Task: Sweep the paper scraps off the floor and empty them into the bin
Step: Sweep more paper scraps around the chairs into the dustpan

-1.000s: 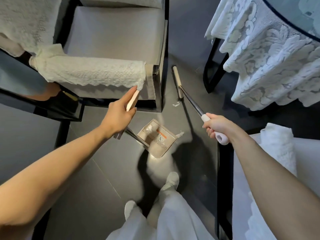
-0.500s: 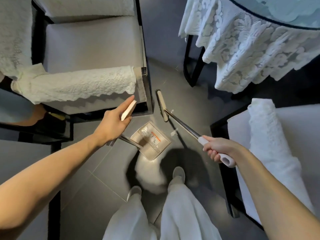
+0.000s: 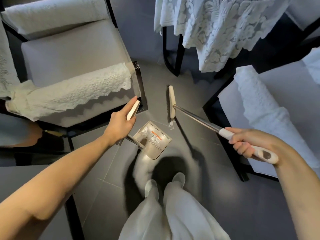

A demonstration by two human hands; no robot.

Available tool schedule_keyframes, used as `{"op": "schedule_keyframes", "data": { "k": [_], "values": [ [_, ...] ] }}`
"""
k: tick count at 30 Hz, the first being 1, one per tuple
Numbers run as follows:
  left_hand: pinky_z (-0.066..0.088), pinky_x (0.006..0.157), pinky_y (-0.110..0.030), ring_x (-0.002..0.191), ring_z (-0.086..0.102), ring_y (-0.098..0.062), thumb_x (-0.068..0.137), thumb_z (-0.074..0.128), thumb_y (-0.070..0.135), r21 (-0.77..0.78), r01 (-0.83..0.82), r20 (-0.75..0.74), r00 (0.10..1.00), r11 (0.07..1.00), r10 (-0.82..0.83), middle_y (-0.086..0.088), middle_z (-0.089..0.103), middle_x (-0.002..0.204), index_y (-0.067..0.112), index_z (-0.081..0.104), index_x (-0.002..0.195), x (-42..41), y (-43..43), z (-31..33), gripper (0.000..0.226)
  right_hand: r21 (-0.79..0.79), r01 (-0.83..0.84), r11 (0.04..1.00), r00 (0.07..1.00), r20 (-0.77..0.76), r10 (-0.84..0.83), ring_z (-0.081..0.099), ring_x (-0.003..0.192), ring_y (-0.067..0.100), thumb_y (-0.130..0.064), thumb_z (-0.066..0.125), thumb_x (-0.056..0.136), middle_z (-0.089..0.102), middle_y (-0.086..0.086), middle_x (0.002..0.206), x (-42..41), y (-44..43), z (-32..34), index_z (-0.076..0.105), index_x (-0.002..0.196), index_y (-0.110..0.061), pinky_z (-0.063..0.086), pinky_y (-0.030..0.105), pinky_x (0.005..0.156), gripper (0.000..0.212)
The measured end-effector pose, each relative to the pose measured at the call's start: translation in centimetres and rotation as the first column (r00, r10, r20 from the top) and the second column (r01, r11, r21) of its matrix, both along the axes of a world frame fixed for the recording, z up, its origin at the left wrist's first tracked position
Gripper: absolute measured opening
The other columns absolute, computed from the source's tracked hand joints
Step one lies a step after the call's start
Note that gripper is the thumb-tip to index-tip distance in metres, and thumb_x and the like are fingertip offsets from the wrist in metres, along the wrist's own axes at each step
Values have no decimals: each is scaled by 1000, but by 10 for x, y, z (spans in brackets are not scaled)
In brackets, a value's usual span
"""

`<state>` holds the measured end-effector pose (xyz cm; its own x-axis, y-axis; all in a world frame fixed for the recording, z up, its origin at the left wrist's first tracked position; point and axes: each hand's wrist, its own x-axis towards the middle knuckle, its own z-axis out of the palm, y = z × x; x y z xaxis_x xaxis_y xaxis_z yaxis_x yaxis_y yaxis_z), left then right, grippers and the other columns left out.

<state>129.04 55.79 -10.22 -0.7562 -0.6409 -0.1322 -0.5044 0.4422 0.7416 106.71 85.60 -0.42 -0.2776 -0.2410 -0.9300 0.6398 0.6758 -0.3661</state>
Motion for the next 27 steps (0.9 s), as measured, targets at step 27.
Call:
{"op": "schedule_keyframes", "data": {
  "k": [27],
  "values": [
    [44, 73, -11, 77, 59, 0, 91, 59, 10, 24, 90, -24, 996, 996, -90, 10, 52, 109, 50, 31, 144, -25, -40, -14, 72, 56, -186, 981, 979, 91, 181, 38, 39, 2, -10, 42, 97, 55, -3, 48, 128, -34, -55, 36, 142, -31, 33, 14, 33, 50]
  ]
}}
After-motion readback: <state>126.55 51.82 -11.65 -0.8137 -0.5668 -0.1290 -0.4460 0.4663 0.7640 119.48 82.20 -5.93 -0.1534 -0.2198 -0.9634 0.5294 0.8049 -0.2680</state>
